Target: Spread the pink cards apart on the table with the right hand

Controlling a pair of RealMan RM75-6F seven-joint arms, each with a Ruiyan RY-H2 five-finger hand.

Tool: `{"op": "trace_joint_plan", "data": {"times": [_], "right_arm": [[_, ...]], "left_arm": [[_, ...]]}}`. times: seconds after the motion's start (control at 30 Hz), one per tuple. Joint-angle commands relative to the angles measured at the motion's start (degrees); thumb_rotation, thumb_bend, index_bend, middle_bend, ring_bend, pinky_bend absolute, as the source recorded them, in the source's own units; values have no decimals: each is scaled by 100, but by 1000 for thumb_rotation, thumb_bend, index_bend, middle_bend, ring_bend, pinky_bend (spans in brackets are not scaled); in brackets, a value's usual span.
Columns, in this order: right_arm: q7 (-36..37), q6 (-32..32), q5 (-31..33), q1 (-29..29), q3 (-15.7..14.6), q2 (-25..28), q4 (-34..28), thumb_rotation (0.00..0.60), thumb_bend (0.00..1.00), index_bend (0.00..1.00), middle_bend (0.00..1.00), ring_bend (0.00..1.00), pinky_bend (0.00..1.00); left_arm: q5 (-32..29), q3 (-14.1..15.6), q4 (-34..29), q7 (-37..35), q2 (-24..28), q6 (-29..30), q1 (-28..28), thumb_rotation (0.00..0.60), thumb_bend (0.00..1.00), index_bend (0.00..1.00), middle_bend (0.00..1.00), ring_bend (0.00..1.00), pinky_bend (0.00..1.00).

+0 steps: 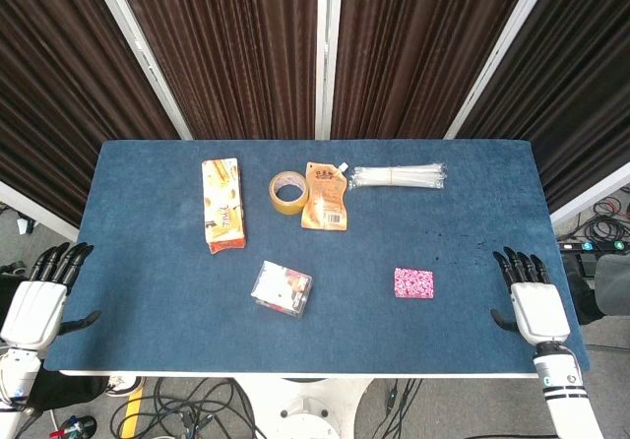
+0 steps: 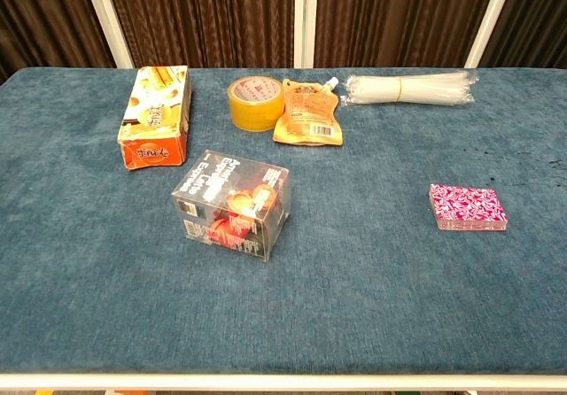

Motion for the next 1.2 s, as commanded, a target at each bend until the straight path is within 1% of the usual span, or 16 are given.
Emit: {"op": "trace_joint_plan", "data": {"times": [0.03,0.5,0.6,0.7,0.83,1.0,1.2], "right_arm": [[14,-7,-2,-7,-15,-3,15,600,142,0,0,0,0],[136,-32,-56,1,-26,55,-14,600,143,0,0,0,0],[68,-28,-167,10,-79,127,-70,600,144,0,0,0,0],[66,13,-206,24,-49,157,-69,600,144,0,0,0,0],[9,-138,-107,97,-24,184,-121,600,145,0,0,0,0],[2,-253,-195,177,-64,159,-81,600,144,0,0,0,0],[-154,-300,-244,298,-4,219,-194,600,143,0,0,0,0]], "left_arm": [[-4,13,49,-22,-39,-18,2,600,0,71,71,0,94],[-6,2,-29,86,-40,46,31,600,0,72,71,0,95],[27,10,14,94,-104,114,58,600,0,72,71,0,94],[2,9,75,99,-168,58,41,600,0,72,71,0,94],[34,-4,87,96,-199,68,18,600,0,71,71,0,95],[33,15,107,23,-167,103,53,600,0,71,71,0,94],[54,28,154,-42,-196,107,56,600,0,72,71,0,95]]}}
